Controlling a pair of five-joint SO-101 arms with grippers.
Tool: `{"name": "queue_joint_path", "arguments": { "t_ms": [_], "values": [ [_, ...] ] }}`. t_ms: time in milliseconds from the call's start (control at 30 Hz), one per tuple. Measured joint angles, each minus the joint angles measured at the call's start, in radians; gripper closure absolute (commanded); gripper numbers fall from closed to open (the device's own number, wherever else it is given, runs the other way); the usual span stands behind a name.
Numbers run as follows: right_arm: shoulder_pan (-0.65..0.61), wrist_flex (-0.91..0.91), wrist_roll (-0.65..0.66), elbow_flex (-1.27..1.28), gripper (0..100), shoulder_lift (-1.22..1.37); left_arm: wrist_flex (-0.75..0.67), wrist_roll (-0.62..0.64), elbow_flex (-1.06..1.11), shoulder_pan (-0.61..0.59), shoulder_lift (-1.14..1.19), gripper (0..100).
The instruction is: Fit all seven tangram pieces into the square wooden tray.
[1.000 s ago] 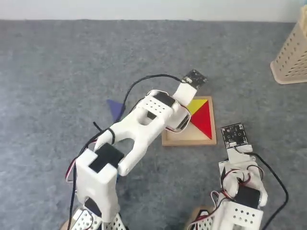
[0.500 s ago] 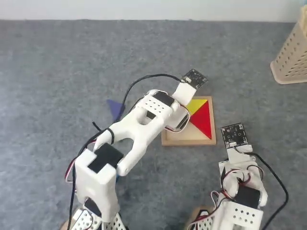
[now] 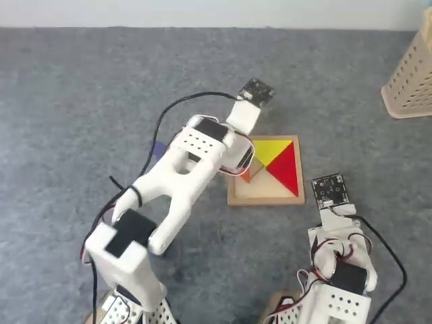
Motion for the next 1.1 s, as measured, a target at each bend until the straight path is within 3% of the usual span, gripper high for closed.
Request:
{"name": "queue_joint_path", "arguments": {
  "t_ms": [500,800,1100],
  "values": [
    [0.0,0.0,0.0,0.0,99.1,0.0,-0.107,0.0,-0.066,-0.009,0.167,89],
    [0.0,0.0,0.0,0.0,99.1,0.0,0.009,0.002,-0.178,-0.092,0.167,89],
    [0.0,0.0,0.0,0.0,99.1,0.0,0.196,-0.002,-0.107,-0.224,-0.135,88]
  ]
}}
